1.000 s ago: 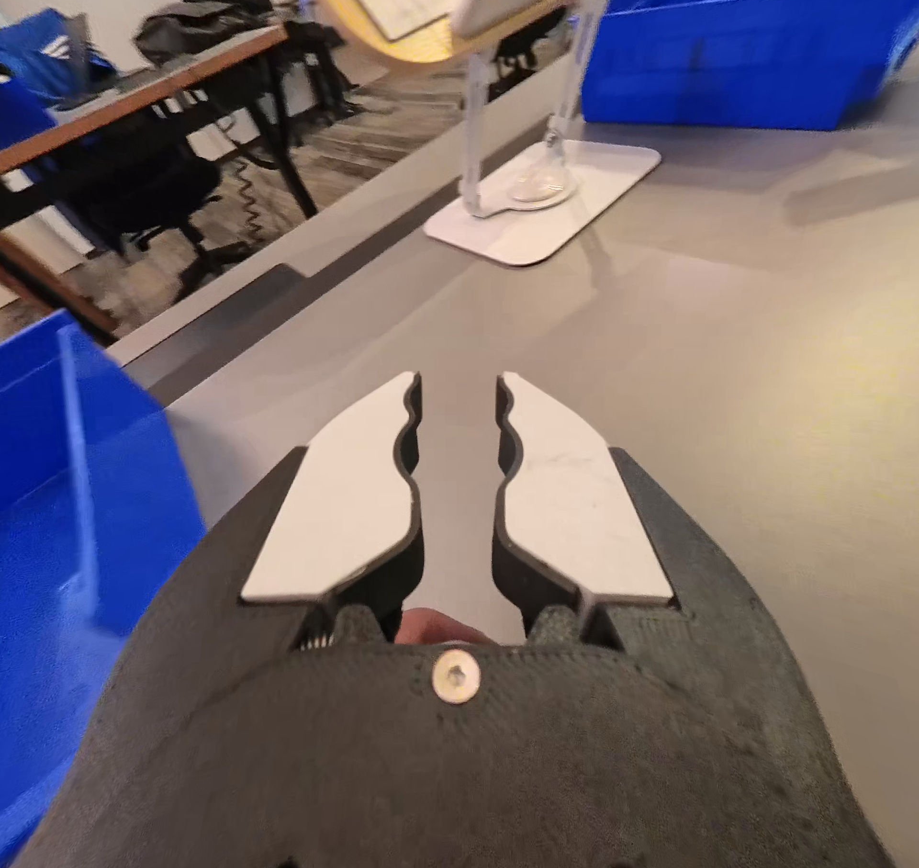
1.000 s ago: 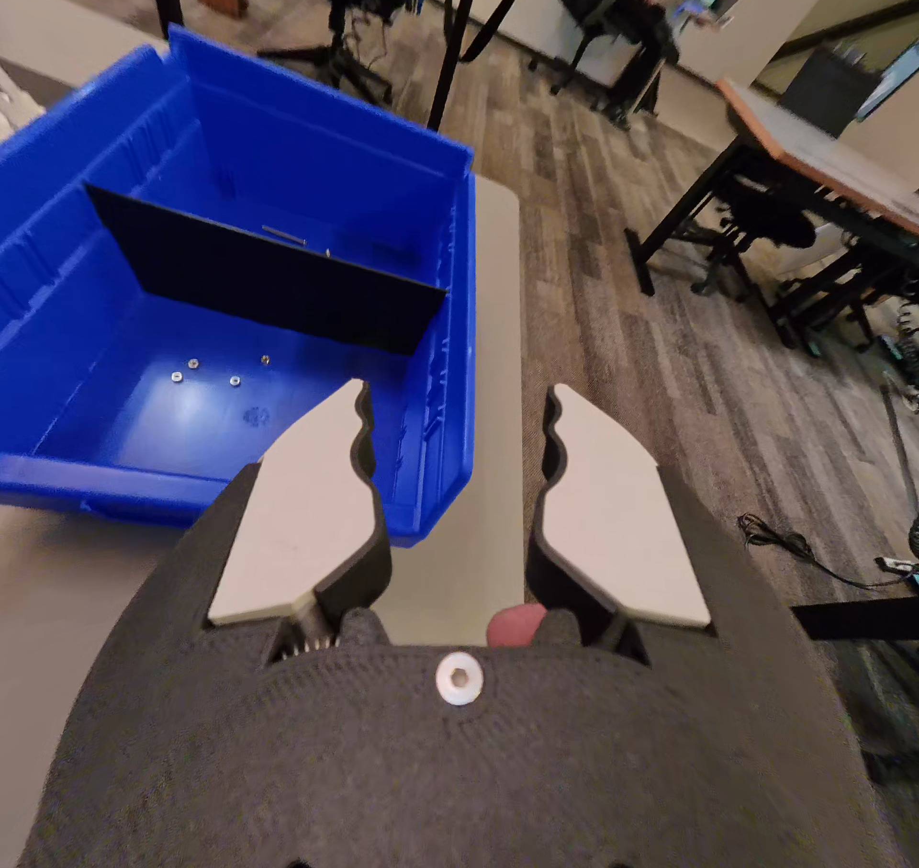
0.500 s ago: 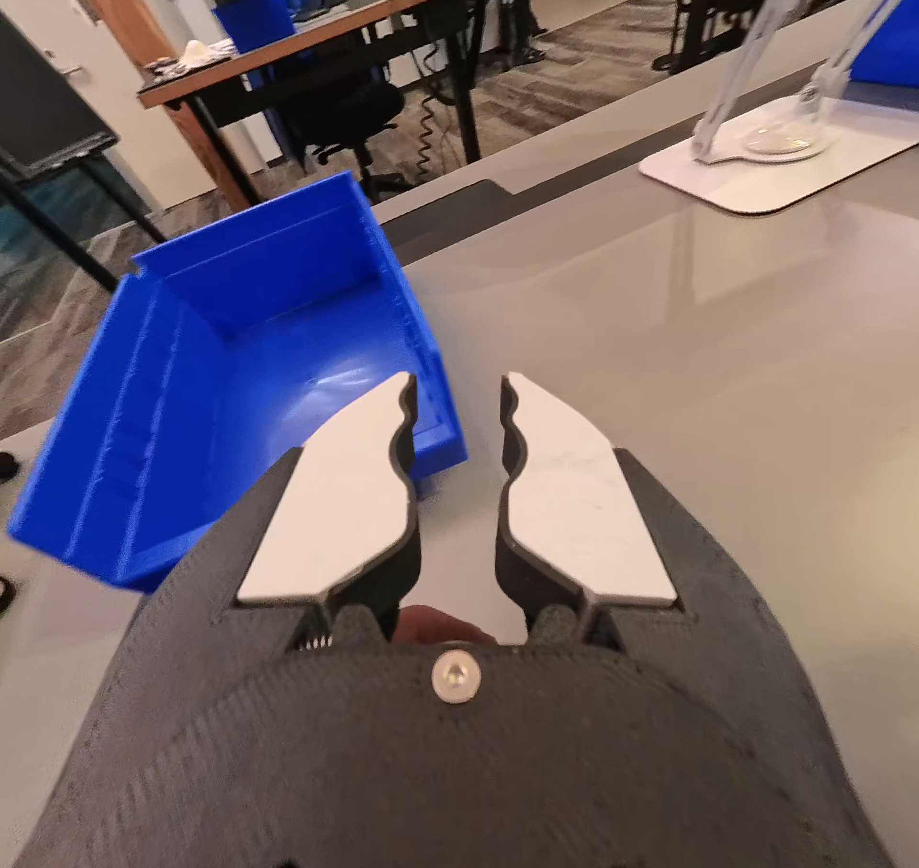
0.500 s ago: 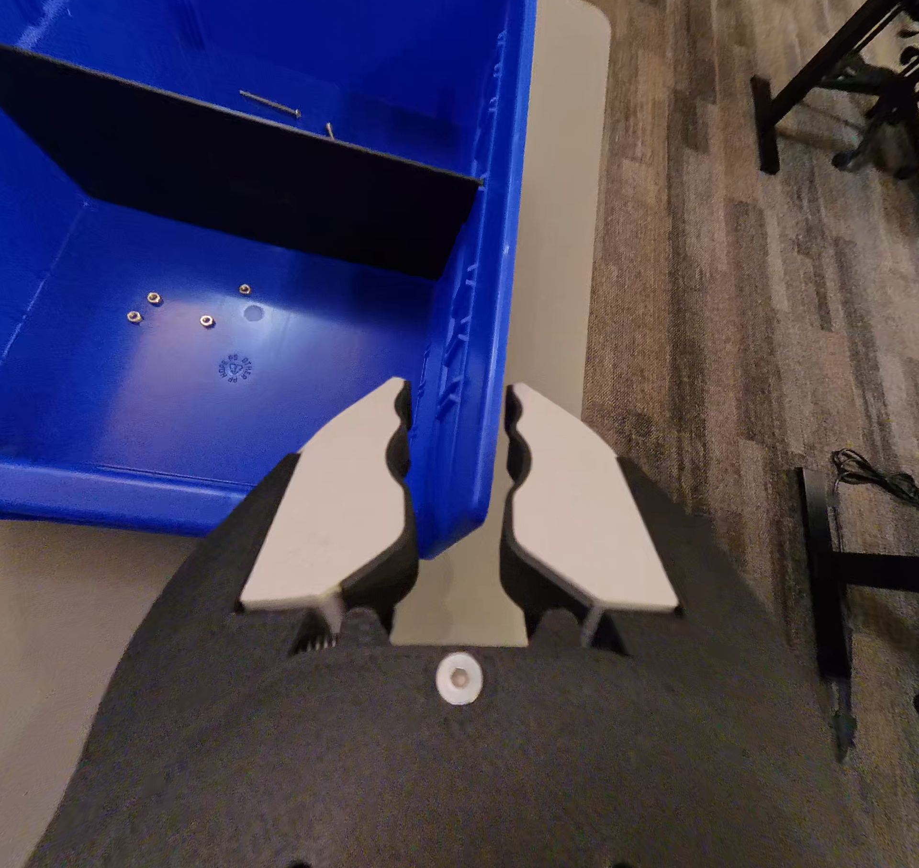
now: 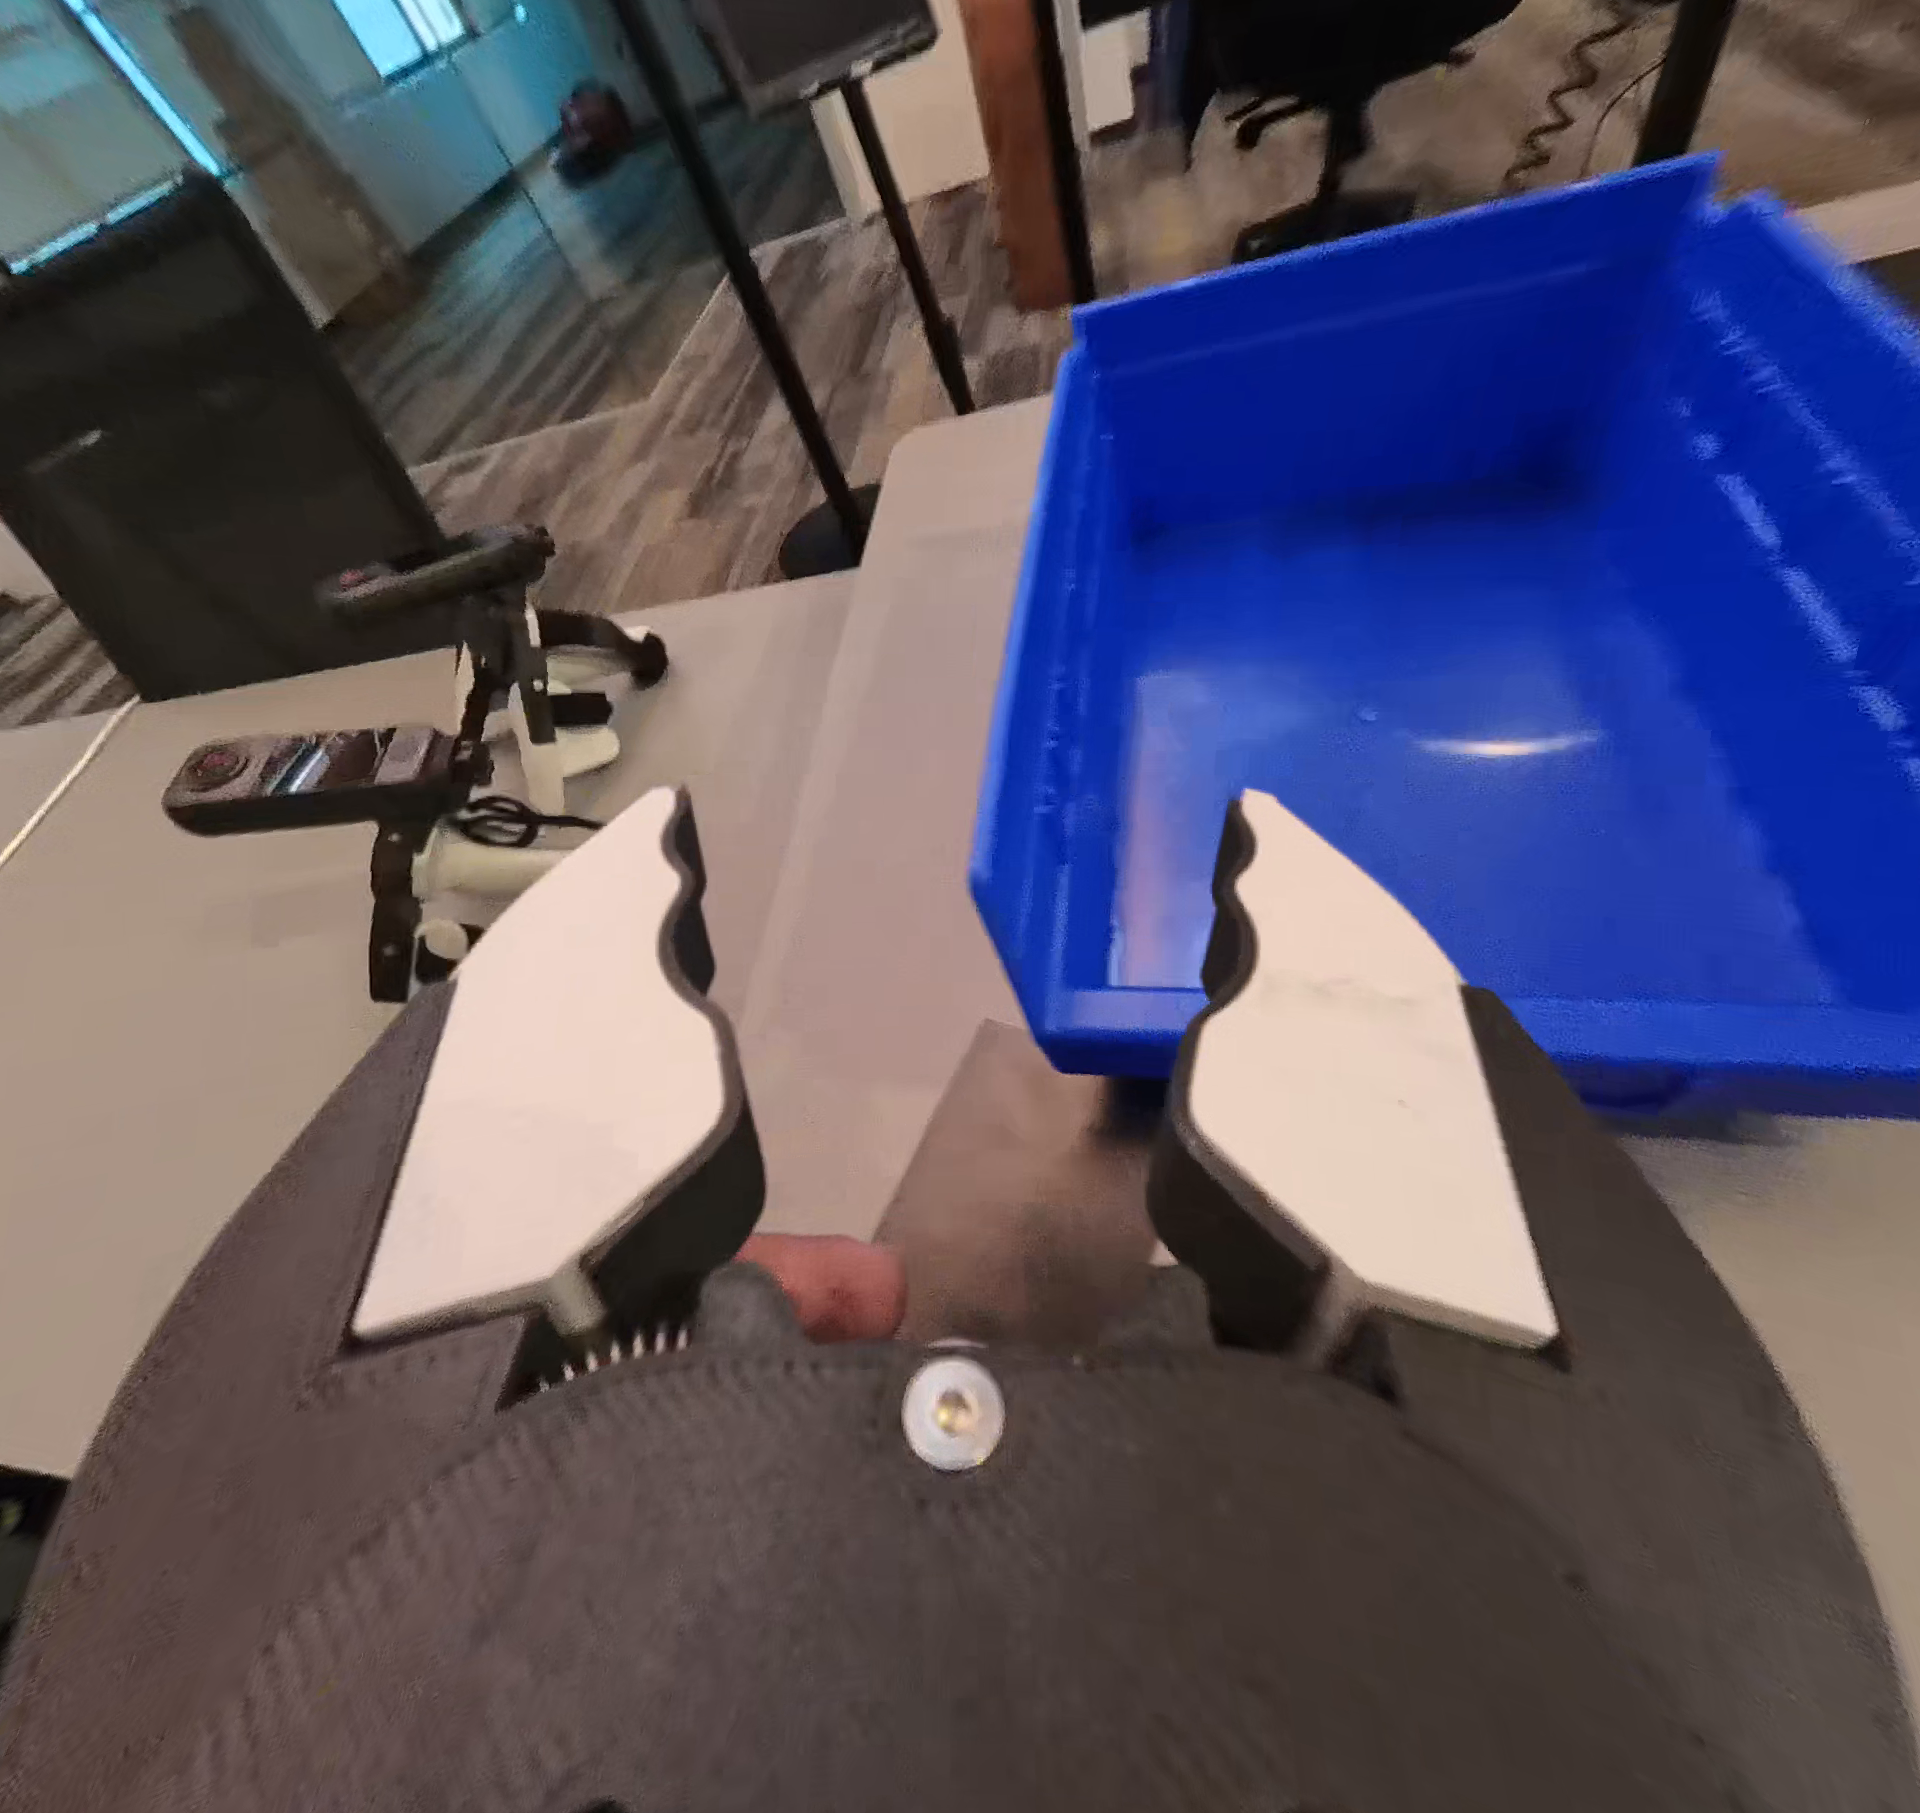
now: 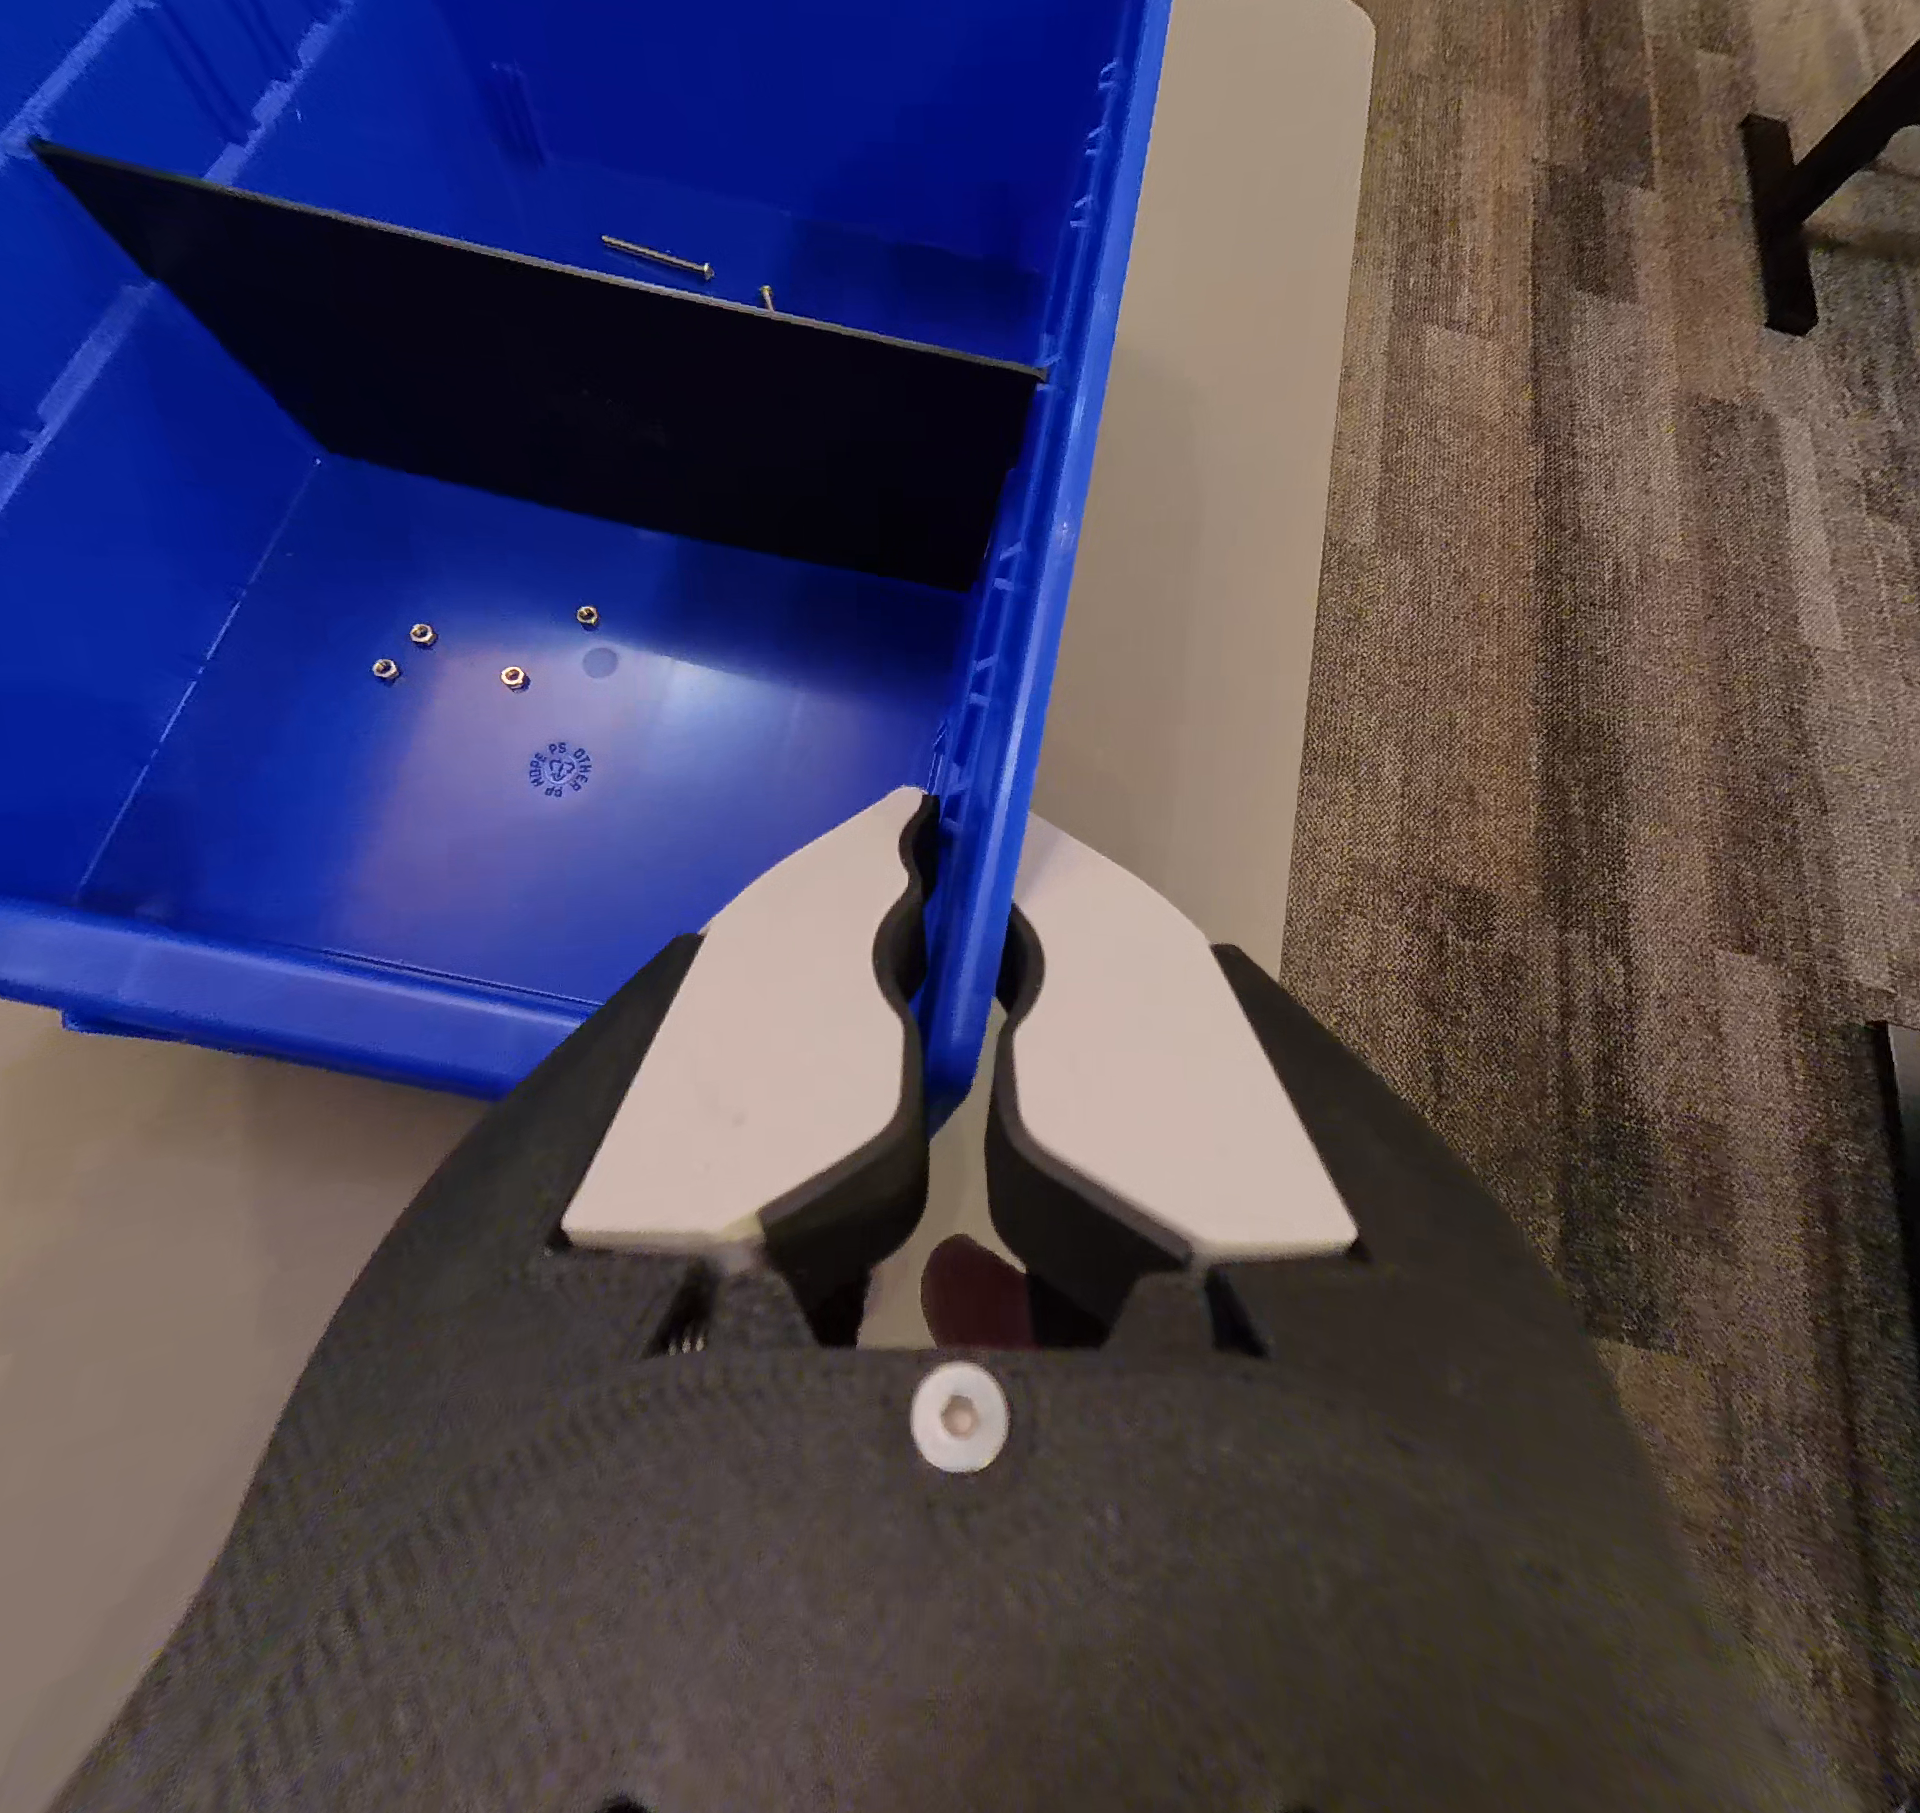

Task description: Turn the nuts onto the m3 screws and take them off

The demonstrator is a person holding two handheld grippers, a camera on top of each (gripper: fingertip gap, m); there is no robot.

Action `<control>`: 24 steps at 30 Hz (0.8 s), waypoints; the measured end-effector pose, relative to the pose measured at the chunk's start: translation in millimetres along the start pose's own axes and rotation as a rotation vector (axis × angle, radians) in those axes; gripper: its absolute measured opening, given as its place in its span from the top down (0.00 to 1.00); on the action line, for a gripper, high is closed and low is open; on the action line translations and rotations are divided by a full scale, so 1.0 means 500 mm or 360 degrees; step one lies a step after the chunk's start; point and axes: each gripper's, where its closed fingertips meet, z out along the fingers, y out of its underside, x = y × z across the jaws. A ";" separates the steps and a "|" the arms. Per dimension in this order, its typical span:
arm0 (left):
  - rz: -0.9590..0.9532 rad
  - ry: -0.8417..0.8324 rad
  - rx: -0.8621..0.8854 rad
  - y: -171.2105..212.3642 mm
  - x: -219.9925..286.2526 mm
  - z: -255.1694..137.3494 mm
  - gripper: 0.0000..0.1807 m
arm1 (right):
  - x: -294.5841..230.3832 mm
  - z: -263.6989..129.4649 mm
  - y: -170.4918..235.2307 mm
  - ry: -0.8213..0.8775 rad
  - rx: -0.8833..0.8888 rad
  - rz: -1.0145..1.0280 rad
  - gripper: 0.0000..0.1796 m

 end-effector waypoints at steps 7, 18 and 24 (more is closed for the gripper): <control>-0.0424 0.0497 -0.0204 0.093 0.026 0.108 0.64 | -0.010 -0.003 0.001 -0.0060 0.0026 0.0041 0.97; -0.0249 0.0710 -0.0224 0.097 0.073 0.138 0.98 | -0.036 -0.018 0.010 -0.0060 0.0029 0.0047 0.97; -0.0234 0.0738 -0.0190 0.084 0.083 0.133 0.99 | -0.059 -0.034 0.016 -0.0083 0.0030 0.0024 0.97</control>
